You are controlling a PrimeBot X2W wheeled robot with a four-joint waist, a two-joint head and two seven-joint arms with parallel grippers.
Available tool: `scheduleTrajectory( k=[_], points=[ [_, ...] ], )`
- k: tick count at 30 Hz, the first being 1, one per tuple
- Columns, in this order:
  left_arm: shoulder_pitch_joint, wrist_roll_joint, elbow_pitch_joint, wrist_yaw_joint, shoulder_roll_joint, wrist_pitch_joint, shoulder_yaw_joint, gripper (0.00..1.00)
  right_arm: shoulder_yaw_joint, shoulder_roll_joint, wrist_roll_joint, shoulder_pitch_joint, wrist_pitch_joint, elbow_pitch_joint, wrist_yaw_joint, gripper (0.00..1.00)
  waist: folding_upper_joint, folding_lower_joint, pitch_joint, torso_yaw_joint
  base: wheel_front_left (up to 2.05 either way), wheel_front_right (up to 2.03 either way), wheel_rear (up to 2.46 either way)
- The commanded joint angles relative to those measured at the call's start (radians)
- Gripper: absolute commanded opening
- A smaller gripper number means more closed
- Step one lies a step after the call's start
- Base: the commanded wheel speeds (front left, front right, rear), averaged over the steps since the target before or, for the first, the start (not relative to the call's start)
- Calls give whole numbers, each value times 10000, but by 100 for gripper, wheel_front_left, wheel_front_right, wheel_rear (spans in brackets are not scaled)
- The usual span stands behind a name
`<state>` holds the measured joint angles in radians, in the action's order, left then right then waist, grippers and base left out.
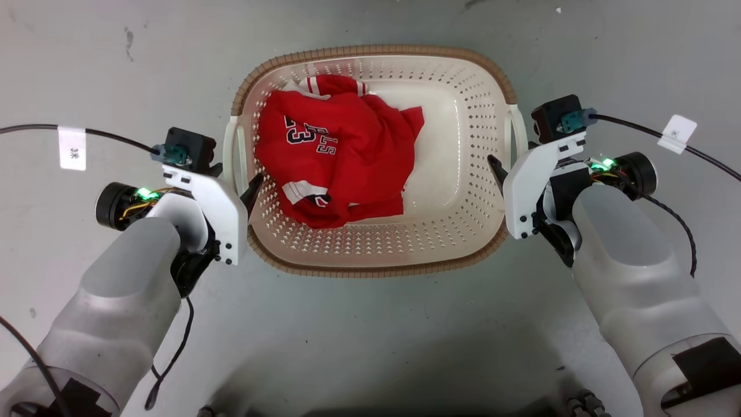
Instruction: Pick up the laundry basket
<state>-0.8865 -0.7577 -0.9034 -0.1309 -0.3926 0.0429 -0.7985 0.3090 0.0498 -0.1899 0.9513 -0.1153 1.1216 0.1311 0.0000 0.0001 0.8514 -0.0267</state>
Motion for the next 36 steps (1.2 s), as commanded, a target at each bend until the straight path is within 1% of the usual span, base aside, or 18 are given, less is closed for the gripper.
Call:
scheduleTrajectory(
  k=[1,5,13,14,15,16,17,23,26,31,36],
  points=[
    [-168,-169,68,13,-66,83,-215,100,64,7,-40,253,-35,96,-7,100,0,-1,89,45,0,0,0],
    [-410,-682,124,13,-200,141,-844,100,147,9,-145,453,-23,336,-7,100,0,-1,244,127,0,0,0],
    [-706,-1454,-8,12,-207,66,-1904,100,346,9,-245,684,-59,747,-7,100,0,-1,348,173,0,0,0],
    [-714,-1566,-12,12,-184,101,-2047,47,370,9,-247,690,-92,787,-7,100,0,-1,362,174,0,0,0],
    [-714,-1566,-12,12,-184,101,-2047,47,370,9,-247,690,-92,787,-7,100,0,-1,362,174,0,0,0],
    [-741,-1658,20,12,-170,133,-2177,0,400,9,-252,708,-144,824,-7,43,0,-1,380,180,0,0,0],
    [-799,-1757,51,12,-177,135,-2293,0,425,9,-251,735,-146,841,-7,0,0,-1,402,190,0,0,0],
    [-948,-2345,118,-5,-263,110,-2929,0,513,39,-207,769,-177,990,-5,0,0,-1,403,224,0,0,0],
    [-906,-2650,119,-3,-365,153,-3237,0,463,39,-132,646,-270,1128,-5,0,0,-1,148,220,0,0,0],
    [-694,-3278,375,-5,-486,488,-3826,0,545,38,-154,248,-851,1355,-3,0,0,-1,-818,238,0,0,0],
    [-394,-4131,643,-2,-830,1341,-4247,0,999,55,-523,-159,-1995,1386,-5,0,0,-1,-2120,181,0,0,0]
  ],
)
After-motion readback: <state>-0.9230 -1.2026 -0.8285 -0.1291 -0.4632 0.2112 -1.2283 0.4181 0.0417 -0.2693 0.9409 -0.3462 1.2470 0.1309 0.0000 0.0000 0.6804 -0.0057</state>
